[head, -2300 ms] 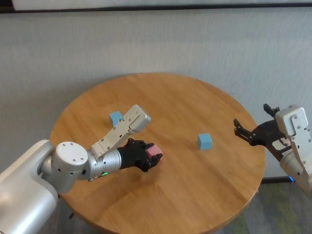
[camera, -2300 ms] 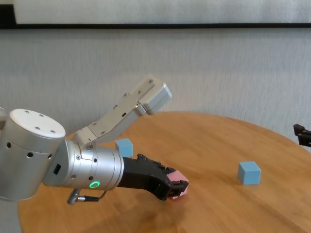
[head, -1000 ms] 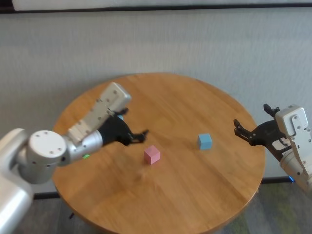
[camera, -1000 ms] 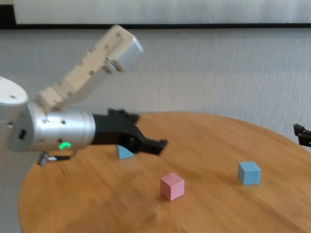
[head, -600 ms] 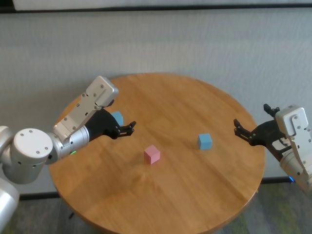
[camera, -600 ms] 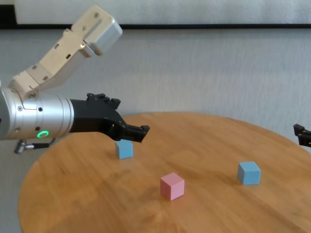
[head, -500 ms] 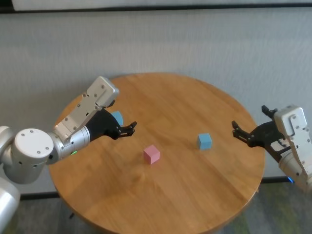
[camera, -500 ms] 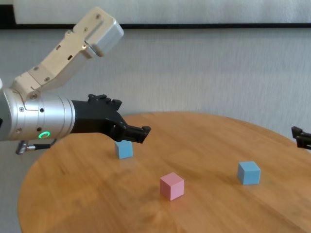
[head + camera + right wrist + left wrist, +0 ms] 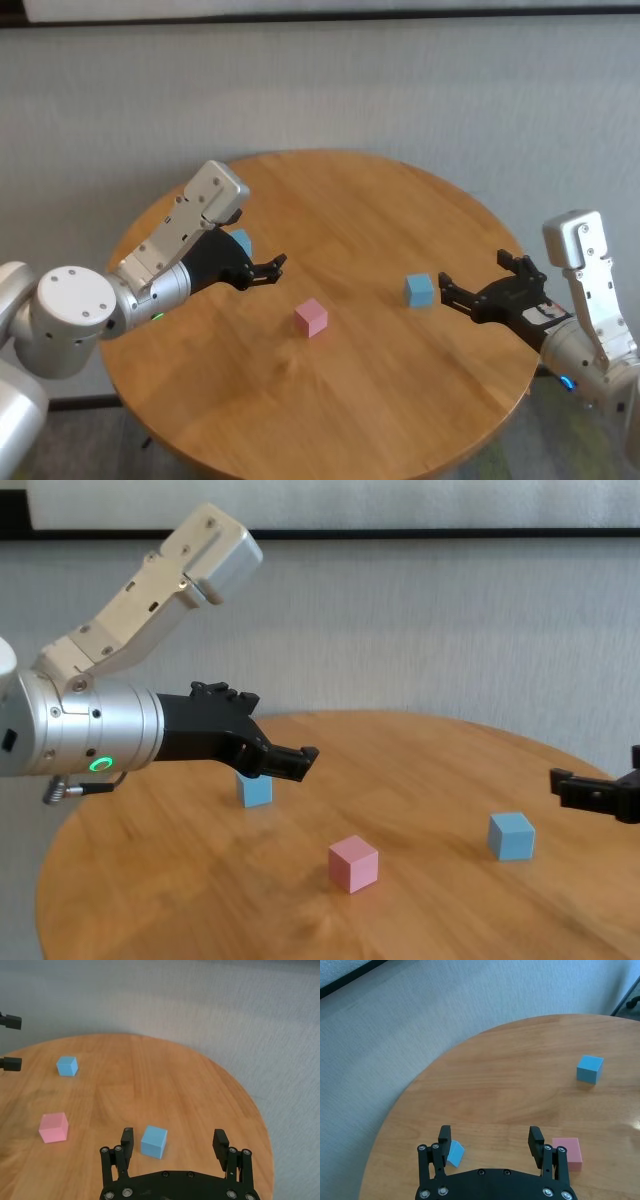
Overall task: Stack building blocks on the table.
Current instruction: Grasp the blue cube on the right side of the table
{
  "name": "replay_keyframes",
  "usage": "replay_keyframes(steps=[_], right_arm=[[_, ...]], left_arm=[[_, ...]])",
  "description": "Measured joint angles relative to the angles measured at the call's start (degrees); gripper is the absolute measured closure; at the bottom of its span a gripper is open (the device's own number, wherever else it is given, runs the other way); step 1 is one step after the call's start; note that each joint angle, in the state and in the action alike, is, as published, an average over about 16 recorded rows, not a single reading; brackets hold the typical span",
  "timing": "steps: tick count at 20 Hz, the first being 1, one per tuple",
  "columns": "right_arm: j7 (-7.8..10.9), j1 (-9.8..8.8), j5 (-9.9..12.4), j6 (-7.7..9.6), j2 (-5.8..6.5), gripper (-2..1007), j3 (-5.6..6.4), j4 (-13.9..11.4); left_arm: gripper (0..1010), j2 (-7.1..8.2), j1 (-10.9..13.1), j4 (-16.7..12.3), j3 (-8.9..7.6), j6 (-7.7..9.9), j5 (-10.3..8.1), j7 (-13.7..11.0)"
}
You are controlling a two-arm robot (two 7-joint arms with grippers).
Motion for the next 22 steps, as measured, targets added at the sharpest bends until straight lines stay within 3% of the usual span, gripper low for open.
replay_keyframes(steps=[4, 8, 15, 22], right_arm=[[-0.14, 0.08, 0.2, 2.51, -1.53, 4, -0.23, -0.2], [-0.56, 0.79, -1.3, 3.86, -3.0, 4, -0.99, 0.8], [-0.96, 2.27, -4.0, 5.17, -5.42, 5, -2.18, 3.6], [-1.33, 3.3, -5.0, 5.81, -7.98, 5, -2.26, 5.9]], left_arm=[[10, -0.14, -0.1, 0.3, 0.12, -0.11, -0.1, -0.1], [10, -0.26, -0.2, 0.5, 0.21, -0.19, -0.17, -0.2], [10, -0.36, -0.3, 0.8, 0.29, -0.26, -0.25, -0.3], [10, -0.41, -0.4, 0.9, 0.33, -0.3, -0.29, -0.3]])
